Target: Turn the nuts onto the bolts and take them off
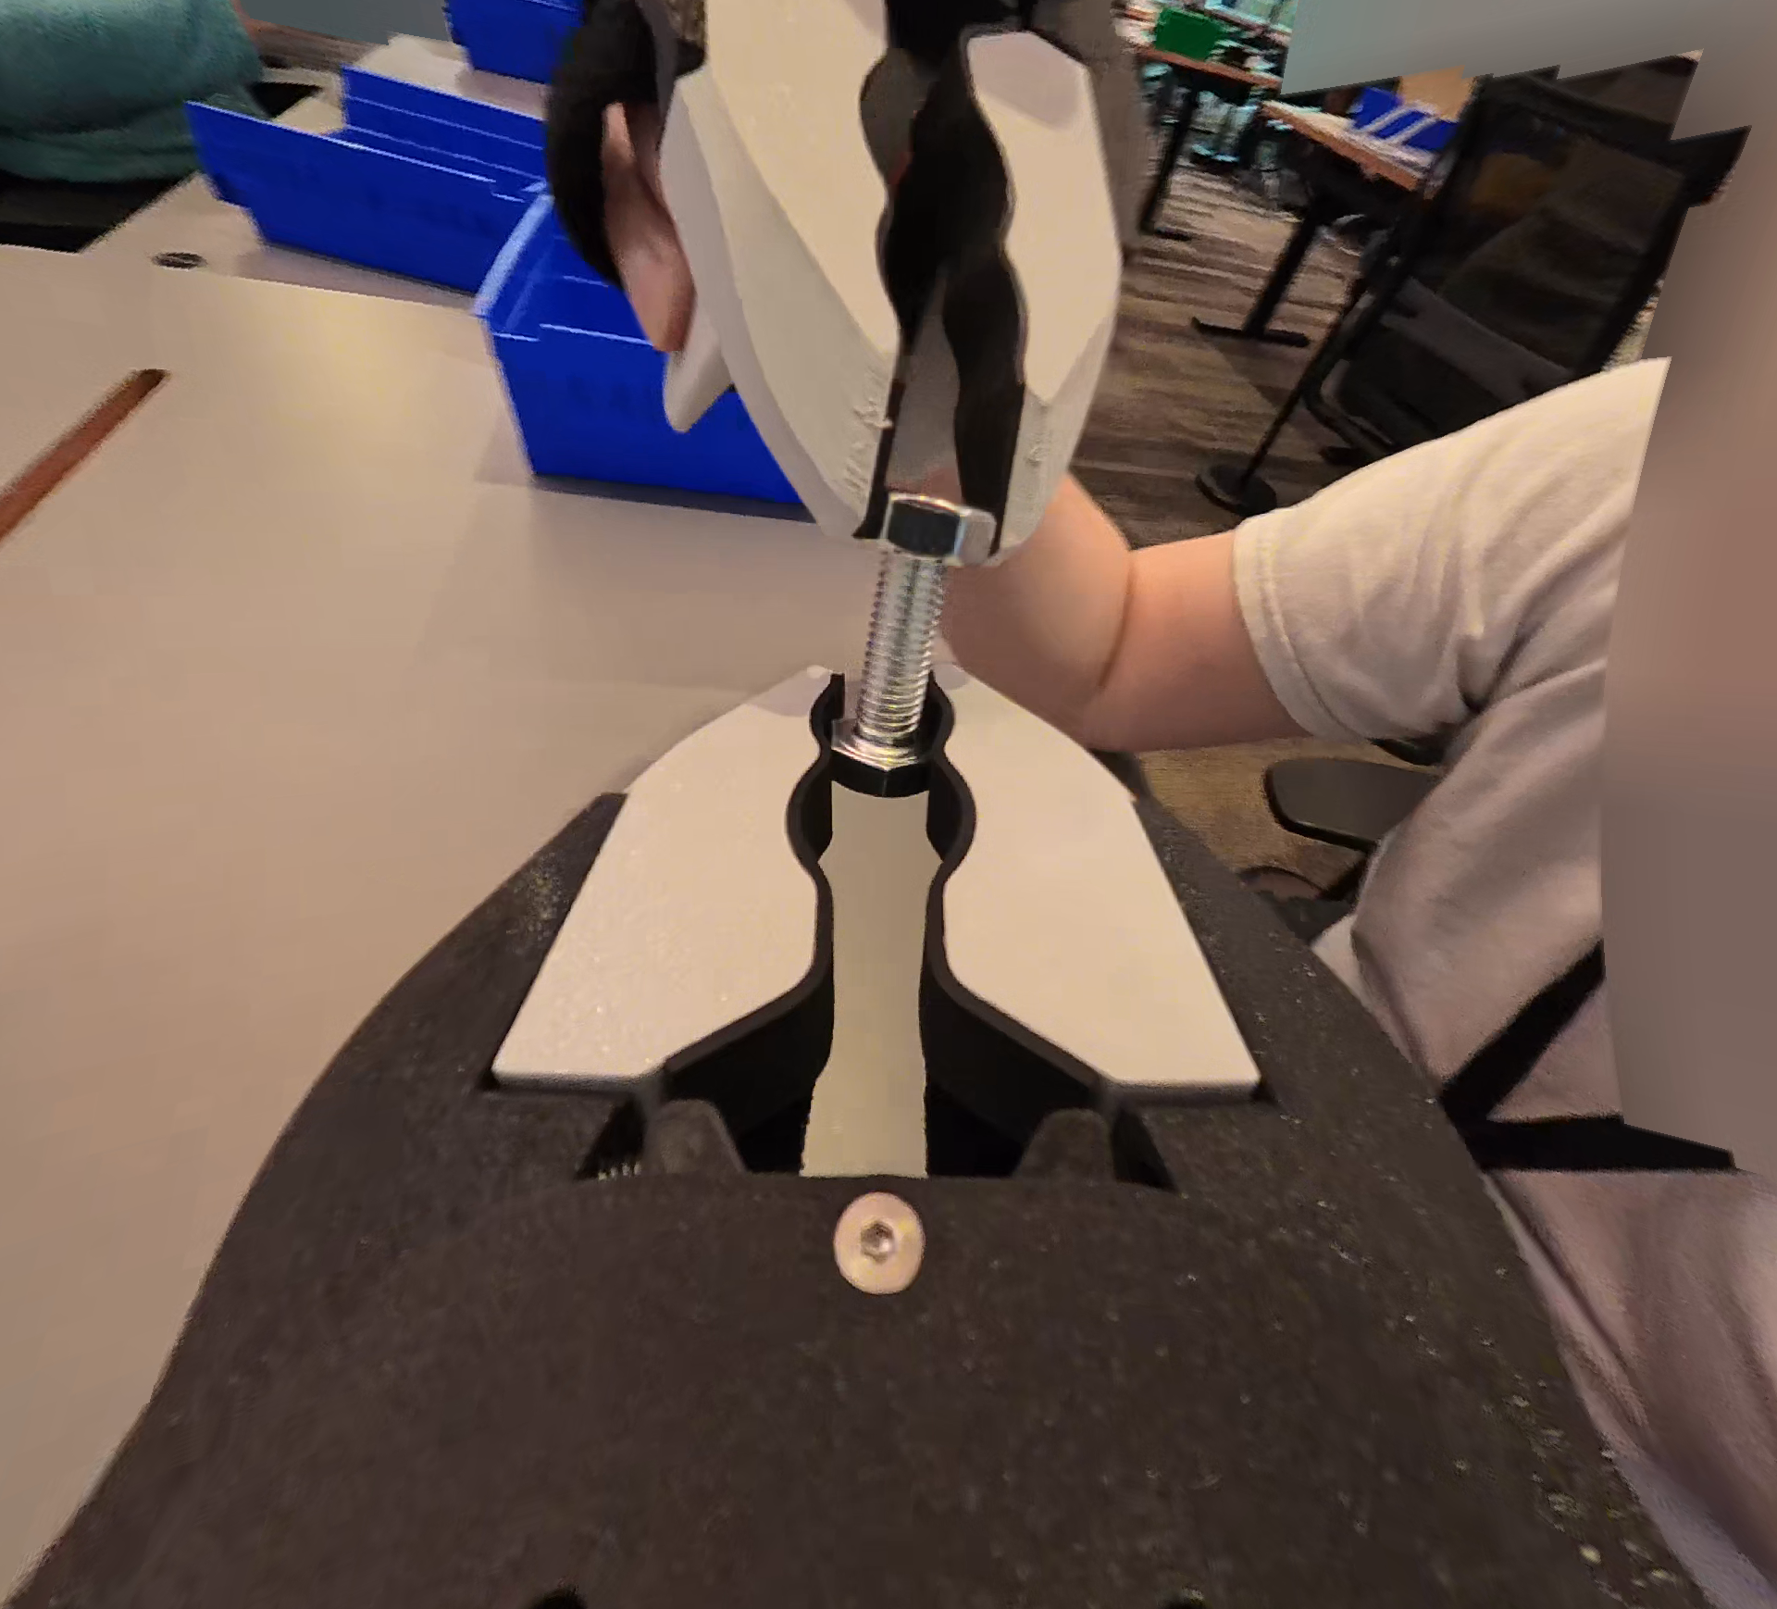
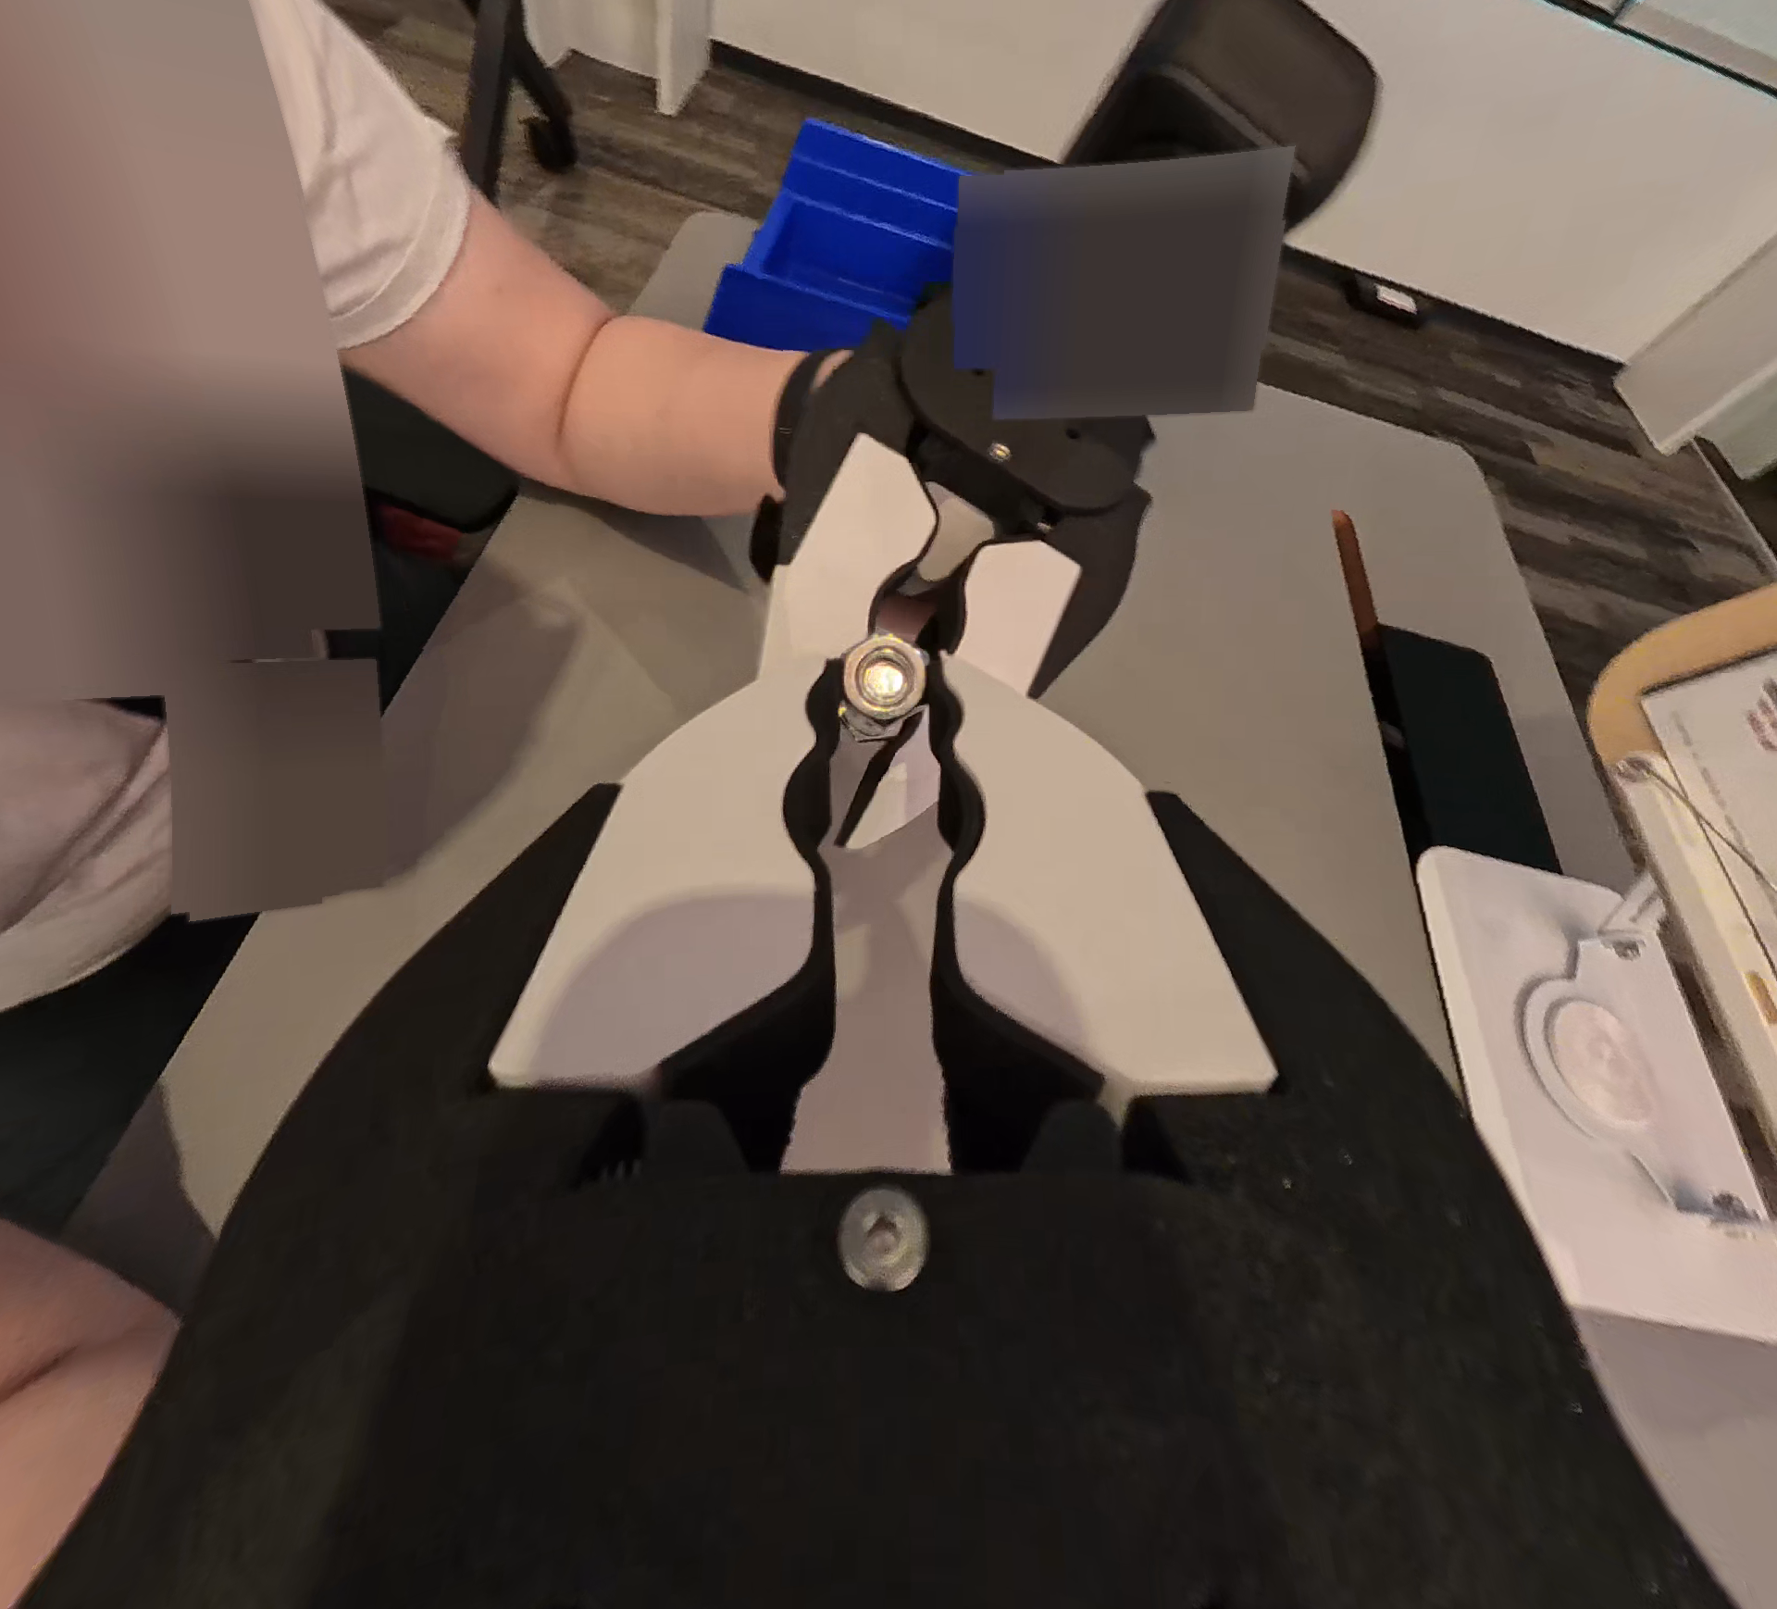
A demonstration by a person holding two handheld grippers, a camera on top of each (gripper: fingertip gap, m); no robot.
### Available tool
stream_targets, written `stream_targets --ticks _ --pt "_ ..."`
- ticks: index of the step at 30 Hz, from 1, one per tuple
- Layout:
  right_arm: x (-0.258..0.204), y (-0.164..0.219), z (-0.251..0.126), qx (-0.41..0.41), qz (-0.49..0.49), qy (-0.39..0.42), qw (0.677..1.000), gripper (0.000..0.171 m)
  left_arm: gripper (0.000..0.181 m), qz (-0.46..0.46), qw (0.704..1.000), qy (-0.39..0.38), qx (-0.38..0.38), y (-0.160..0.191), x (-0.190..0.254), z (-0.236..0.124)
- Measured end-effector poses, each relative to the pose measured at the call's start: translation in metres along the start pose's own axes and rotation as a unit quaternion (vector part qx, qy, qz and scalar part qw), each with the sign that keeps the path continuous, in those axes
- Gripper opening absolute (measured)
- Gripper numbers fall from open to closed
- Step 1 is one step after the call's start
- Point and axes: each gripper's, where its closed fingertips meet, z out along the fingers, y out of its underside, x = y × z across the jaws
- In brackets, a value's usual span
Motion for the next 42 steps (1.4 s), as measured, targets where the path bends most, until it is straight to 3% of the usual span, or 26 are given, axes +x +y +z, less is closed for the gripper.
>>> stream_targets --ticks 5,13,16,21,25,29,33,36,42 --pt "0.021 -0.002 0.001 0.005 0.06 0.048 0.997 0.017 0.014 0.016 0.994 -0.105 0.007 -0.008 -0.024 -0.011" --pt "0.049 -0.008 0.006 0.029 0.15 0.126 0.98 0.017 0.014 0.048 0.959 -0.279 0.009 -0.019 -0.057 -0.034" --pt "0.051 -0.007 0.008 0.025 0.152 0.137 0.979 0.017 0.014 0.057 0.952 -0.299 -0.003 -0.017 -0.06 -0.037" --pt "0.05 -0.008 0.008 0.029 0.139 0.135 0.981 0.017 0.014 0.044 0.961 -0.273 0.009 -0.018 -0.056 -0.034" --pt "0.048 -0.011 0.005 0.036 0.118 0.13 0.984 0.03 0.014 0.033 0.972 -0.234 0.013 -0.017 -0.05 -0.029" --pt "0.04 -0.011 -0.006 0.034 0.061 0.117 0.991 0.033 0.014 0.03 0.986 -0.16 0.026 -0.018 -0.033 -0.022" --pt "0.019 -0.005 -0.011 0.035 -0.052 0.076 0.995 0.034 0.014 0.041 0.998 -0.045 0.014 -0.009 -0.006 -0.011" --pt "0.006 -0.011 -0.011 0.07 -0.068 0.028 0.995 0.03 0.014 0.03 0.999 0.022 0.02 -0.007 0.01 -0.006" --pt "-0.014 -0.02 -0.008 0.104 -0.088 -0.033 0.99 0.024 0.014 0.024 0.999 0.043 0.018 -0.004 0.014 -0.004"
